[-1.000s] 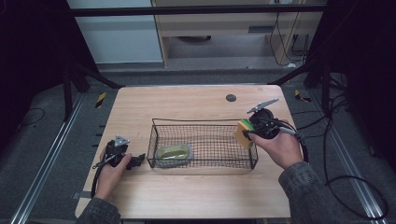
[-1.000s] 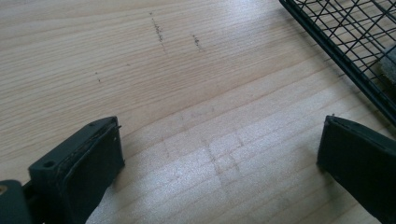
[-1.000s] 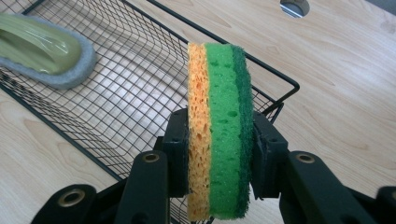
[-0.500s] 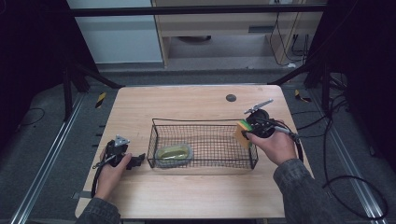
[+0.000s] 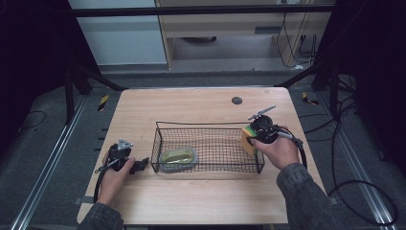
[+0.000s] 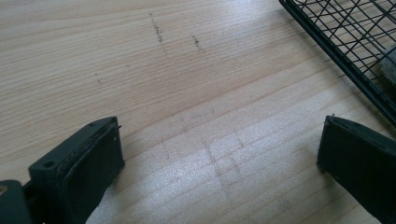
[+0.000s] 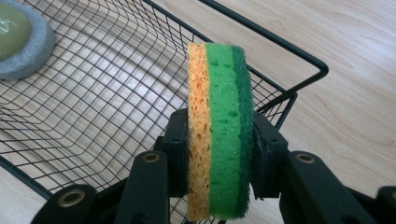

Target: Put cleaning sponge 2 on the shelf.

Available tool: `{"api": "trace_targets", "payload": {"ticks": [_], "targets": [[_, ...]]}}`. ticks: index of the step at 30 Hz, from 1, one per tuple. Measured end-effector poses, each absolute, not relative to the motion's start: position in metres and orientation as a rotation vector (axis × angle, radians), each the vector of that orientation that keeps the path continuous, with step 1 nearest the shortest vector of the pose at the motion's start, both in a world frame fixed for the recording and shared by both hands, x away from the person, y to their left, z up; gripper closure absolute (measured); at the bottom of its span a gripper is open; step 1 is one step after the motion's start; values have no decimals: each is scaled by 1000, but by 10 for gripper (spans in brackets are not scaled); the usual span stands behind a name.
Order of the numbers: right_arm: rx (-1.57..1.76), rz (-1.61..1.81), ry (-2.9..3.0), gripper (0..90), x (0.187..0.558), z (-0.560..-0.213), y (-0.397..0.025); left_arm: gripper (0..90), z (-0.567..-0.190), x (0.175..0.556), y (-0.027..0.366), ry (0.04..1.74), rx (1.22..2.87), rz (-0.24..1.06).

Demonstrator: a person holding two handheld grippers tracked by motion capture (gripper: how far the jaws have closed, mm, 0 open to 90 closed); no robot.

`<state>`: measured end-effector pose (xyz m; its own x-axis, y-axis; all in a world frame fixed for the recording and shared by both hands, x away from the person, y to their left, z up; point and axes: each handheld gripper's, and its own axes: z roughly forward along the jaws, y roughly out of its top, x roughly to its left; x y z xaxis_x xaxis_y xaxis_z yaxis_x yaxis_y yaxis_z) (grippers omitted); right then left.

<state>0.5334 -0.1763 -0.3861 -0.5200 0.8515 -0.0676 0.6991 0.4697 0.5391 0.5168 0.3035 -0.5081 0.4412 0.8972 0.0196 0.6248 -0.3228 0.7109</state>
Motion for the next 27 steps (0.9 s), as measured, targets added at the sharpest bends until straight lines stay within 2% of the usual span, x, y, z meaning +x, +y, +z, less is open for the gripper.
{"api": "trace_targets", "payload": {"ticks": [27], "targets": [[1337,597,2408,642,540,-407,-172,0,-508,517,304,1271,2063,554]]}}
